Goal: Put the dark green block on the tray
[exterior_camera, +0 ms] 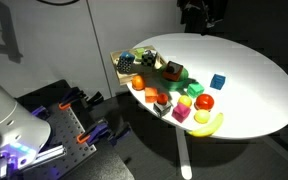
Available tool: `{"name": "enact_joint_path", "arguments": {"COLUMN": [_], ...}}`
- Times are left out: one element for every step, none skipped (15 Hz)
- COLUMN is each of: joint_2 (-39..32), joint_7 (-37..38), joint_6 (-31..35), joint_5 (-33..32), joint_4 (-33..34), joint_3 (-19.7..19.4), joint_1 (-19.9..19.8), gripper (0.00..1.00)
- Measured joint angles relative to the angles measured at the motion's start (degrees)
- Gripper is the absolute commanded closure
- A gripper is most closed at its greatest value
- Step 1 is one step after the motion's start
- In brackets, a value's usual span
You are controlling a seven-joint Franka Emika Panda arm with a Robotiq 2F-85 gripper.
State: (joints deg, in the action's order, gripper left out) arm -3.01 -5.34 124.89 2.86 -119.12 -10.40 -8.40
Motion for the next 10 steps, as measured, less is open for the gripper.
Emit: {"name": "enact_joint_path", "arguments": {"joint_2": [-1.46, -2.78, -4.17, -5.47, -6.71, -7.82, -8.8, -9.64, -10.28, -10.74], "joint_7": [0.17, 0.24, 0.26, 0.3, 0.36, 0.41, 0.49, 0.61, 0.72, 0.77], "joint_6": [0.16, 0.48, 1.13, 1.97, 2.71, 3.4, 4.04, 4.56, 4.89, 5.0], "joint_5": [0.0, 0.0, 0.0, 0.0, -0.01, -0.04, -0.05, -0.07, -0.07, -0.07], "joint_4": [1.08, 2.05, 2.94, 3.7, 4.33, 4.9, 5.38, 5.74, 6.08, 6.39], "joint_3": [-0.02, -0.03, -0.05, -0.1, -0.16, -0.2, -0.23, -0.24, -0.24, -0.24], "joint_1": [-0.19, -0.4, -0.65, -0.83, -0.97, -1.08, -1.14, -1.18, -1.2, -1.21], "gripper": [0.0, 0.0, 0.0, 0.0, 0.0, 0.0, 0.0, 0.0, 0.0, 0.0]}}
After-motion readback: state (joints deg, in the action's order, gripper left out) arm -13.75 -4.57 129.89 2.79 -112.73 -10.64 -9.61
